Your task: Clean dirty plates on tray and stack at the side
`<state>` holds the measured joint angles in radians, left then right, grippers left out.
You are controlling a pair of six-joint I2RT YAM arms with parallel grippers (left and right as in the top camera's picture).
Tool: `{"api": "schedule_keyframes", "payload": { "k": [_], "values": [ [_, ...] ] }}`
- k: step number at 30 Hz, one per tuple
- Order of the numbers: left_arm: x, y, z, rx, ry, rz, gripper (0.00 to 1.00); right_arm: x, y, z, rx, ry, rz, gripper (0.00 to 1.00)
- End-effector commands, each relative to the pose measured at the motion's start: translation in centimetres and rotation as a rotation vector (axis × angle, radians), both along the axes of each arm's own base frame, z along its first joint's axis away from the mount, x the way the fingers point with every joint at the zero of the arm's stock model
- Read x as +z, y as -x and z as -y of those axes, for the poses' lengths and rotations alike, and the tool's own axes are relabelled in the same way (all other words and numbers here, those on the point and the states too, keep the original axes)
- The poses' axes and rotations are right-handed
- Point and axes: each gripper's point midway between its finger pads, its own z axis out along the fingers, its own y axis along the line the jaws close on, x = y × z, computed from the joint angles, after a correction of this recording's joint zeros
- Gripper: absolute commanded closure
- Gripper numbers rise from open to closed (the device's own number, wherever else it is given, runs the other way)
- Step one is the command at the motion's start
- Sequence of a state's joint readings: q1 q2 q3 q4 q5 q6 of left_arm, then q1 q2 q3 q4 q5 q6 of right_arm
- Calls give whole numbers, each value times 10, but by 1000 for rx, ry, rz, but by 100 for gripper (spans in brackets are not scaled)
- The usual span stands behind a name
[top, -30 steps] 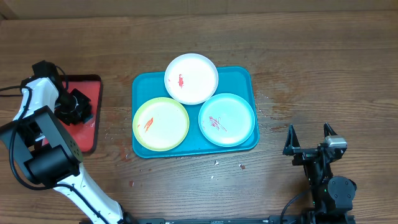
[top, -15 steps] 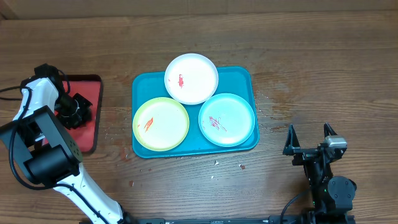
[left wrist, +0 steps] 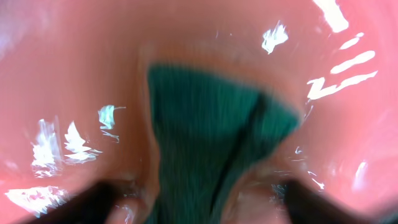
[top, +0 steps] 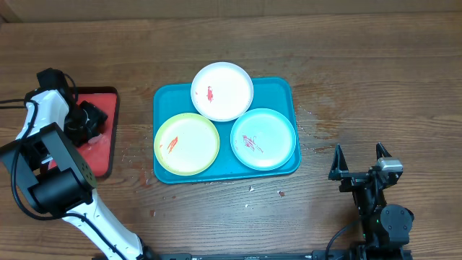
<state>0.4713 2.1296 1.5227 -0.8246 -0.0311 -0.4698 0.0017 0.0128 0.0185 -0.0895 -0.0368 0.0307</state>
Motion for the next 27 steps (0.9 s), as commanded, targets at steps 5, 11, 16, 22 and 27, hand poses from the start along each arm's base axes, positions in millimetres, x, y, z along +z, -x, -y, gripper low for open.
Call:
{"api": "schedule_keyframes", "payload": {
  "k": [5, 11, 16, 22, 27],
  "values": [
    [-11, -3, -26, -37, -129, -7, 20, -2, 0, 0, -3, -6, 4, 0],
    [-20, -4, -27, -37, -129, -17, 84, -2, 0, 0, -3, -6, 4, 0],
    [-23, 3, -25, -41, -118, -46, 96, -2, 0, 0, -3, -6, 4, 0],
    [-26, 16, -14, -48, -70, -95, 0, -2, 0, 0, -3, -6, 4, 0],
    [-27, 34, -1, -58, -9, -168, 16, -2, 0, 0, -3, -6, 4, 0]
  ]
}}
